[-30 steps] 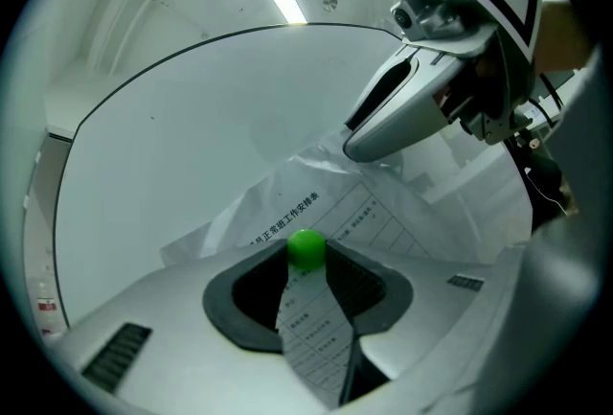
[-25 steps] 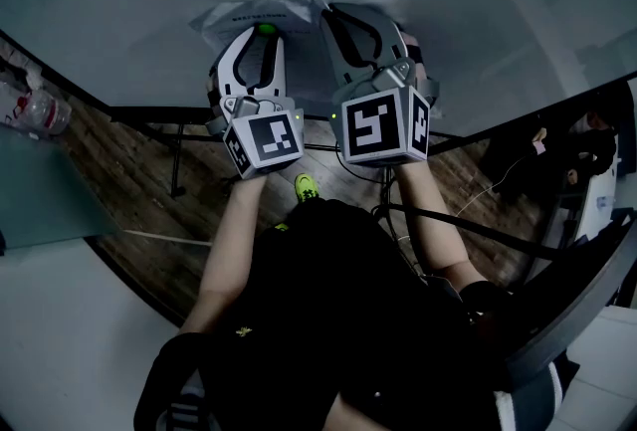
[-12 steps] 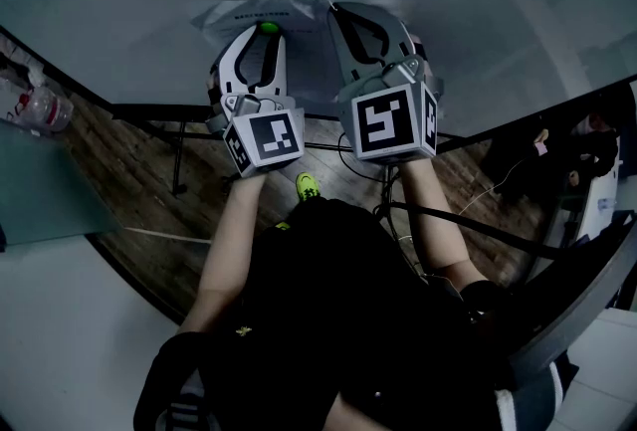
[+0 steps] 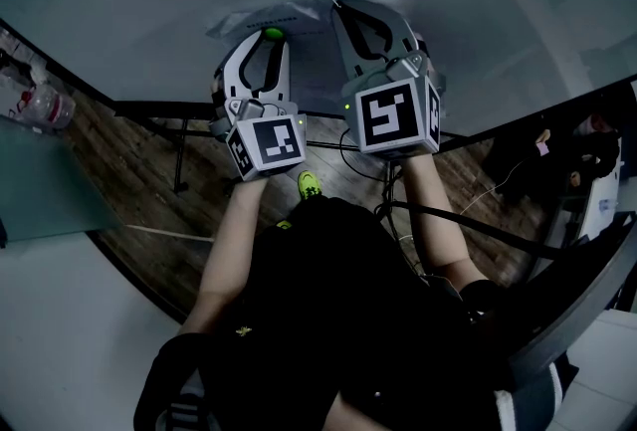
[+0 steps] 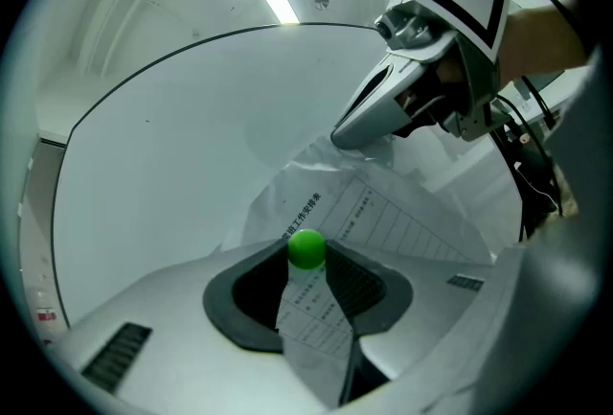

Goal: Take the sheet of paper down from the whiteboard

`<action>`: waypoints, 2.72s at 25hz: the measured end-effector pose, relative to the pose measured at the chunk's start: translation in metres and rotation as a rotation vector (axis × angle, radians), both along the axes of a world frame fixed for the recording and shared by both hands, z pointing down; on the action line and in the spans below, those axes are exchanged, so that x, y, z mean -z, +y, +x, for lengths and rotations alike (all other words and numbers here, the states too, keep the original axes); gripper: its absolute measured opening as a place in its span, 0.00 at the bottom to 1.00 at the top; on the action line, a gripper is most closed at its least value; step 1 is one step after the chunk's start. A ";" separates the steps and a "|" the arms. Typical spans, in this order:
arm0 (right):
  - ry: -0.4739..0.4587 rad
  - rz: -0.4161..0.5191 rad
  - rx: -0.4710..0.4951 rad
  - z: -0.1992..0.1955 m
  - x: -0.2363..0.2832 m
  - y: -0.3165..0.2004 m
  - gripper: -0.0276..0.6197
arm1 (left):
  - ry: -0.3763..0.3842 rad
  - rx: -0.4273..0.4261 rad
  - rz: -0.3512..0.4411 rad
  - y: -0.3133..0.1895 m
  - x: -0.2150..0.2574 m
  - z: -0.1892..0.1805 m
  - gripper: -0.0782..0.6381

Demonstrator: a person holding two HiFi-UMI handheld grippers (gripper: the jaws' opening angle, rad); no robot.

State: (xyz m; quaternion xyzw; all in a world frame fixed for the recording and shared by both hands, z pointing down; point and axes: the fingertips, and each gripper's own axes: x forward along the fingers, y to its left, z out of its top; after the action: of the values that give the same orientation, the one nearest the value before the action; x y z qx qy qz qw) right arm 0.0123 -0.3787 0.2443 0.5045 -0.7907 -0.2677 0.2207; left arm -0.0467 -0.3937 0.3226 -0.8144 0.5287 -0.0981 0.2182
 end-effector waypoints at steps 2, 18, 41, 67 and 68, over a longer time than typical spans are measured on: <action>-0.003 -0.006 0.000 0.000 -0.002 0.000 0.08 | 0.005 -0.001 -0.001 0.004 0.000 -0.002 0.30; -0.031 -0.014 0.000 0.007 -0.003 0.016 0.08 | -0.002 -0.001 0.011 0.032 0.002 -0.008 0.30; -0.075 -0.068 -0.034 0.010 -0.015 0.048 0.08 | -0.022 -0.037 -0.006 0.084 -0.004 -0.024 0.30; -0.134 -0.111 -0.015 0.025 -0.024 0.101 0.08 | -0.021 -0.065 -0.044 0.129 -0.013 -0.005 0.30; -0.136 -0.112 -0.009 0.026 -0.024 0.103 0.08 | -0.022 -0.060 -0.044 0.131 -0.013 -0.003 0.30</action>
State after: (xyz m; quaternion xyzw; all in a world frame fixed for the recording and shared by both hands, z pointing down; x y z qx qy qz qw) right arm 0.0384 -0.2760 0.2680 0.5118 -0.8154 -0.1872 0.1952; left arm -0.0500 -0.2627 0.3352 -0.8334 0.4992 -0.1120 0.2089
